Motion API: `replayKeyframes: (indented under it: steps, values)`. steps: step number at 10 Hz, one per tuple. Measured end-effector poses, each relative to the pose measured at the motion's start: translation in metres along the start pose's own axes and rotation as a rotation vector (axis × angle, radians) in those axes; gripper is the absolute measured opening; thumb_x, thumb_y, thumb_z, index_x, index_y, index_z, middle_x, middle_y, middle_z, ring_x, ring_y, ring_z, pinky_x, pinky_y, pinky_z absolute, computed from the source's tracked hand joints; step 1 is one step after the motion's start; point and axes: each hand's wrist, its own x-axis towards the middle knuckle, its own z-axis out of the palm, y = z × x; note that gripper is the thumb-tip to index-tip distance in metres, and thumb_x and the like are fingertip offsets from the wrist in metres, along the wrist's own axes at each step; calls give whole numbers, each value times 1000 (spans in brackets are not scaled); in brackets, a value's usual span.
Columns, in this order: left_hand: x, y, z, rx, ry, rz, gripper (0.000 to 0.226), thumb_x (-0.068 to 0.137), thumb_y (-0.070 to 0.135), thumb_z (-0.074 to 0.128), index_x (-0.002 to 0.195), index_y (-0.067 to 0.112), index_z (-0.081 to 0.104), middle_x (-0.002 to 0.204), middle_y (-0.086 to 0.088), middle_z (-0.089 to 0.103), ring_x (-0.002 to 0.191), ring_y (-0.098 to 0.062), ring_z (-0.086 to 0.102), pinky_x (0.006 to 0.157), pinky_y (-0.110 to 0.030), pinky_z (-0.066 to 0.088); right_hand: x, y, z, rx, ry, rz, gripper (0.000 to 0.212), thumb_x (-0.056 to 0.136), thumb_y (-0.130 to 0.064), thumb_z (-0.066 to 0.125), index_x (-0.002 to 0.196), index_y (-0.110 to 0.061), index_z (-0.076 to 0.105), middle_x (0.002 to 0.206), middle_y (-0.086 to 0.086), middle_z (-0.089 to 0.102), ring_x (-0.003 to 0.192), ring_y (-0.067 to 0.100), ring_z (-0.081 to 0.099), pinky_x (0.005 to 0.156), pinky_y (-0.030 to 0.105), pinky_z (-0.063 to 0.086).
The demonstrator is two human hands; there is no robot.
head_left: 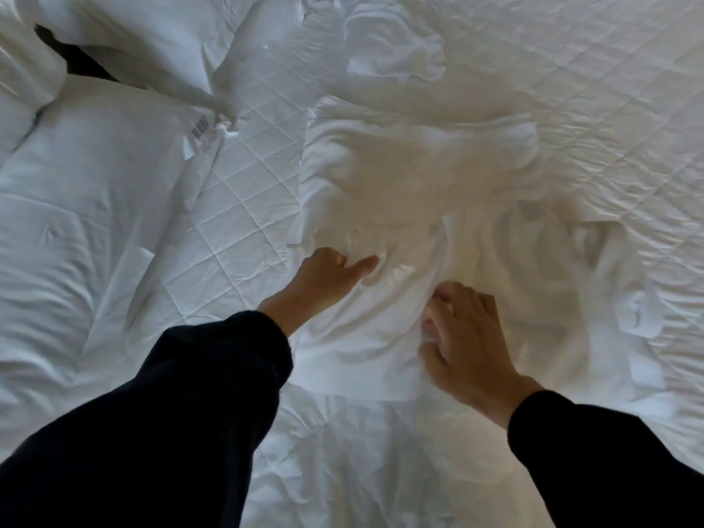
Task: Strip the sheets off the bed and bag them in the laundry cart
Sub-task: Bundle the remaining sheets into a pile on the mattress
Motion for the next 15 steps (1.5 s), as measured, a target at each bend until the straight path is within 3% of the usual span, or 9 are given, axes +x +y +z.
replayKeyframes:
  steps: [3,5,7,8,9,11,13,14,15]
  values:
    - [22,-12,-49,-258,458,-144,51,100,34,45,103,-15,60,103,-35,60,103,-45,56,74,-39,43,41,25,17,-147,-231,111,57,82,-47,37,132,-22,45,151,11,34,141,26,29,108,55,19]
    - [28,-39,-16,-56,402,-322,34,93,25,47,114,-1,54,113,-25,61,107,-43,57,80,-39,42,26,44,14,-276,-419,198,77,80,-60,10,148,-25,22,157,15,18,145,28,15,108,58,19]
    - [32,-13,5,578,396,160,64,94,46,35,149,16,24,154,-13,26,143,-29,20,115,-47,11,59,30,17,-138,-322,74,71,83,-53,11,149,-28,20,161,5,8,147,26,8,114,53,5]
    - [33,-17,29,798,26,424,82,81,61,-3,153,26,12,161,-5,8,148,-24,0,116,-49,-9,67,41,31,-185,-371,-20,69,88,-50,5,152,-27,14,161,4,8,148,25,7,114,54,4]
    - [45,-38,35,850,7,341,79,79,60,-13,152,33,3,162,-2,1,148,-22,-5,116,-53,-7,62,73,36,-245,-407,32,75,85,-55,-2,153,-26,9,162,4,2,149,23,1,116,49,-2]
    - [42,-24,37,833,51,249,53,99,45,16,150,30,15,159,-11,4,147,-28,-1,114,-60,-4,58,108,29,-390,-344,373,74,87,-53,12,151,-18,20,159,18,12,147,32,7,114,51,-6]
    - [-28,-13,46,685,87,545,72,91,57,25,148,14,31,156,-21,20,144,-40,18,114,-63,10,16,63,7,-252,-198,13,60,88,-46,35,130,-7,53,136,25,50,118,40,56,92,60,45]
    - [-70,-32,65,813,-11,610,99,74,76,41,148,12,31,155,-26,20,141,-45,22,105,-72,22,-34,57,-4,-317,-399,-184,90,78,-75,42,145,-15,35,149,23,35,131,42,43,96,67,38]
    - [-70,-46,75,984,-76,488,128,51,79,63,153,21,13,156,-29,6,142,-49,13,102,-77,13,-47,70,-5,-452,-557,-99,122,45,-64,81,145,-15,34,147,30,33,131,49,38,99,72,28]
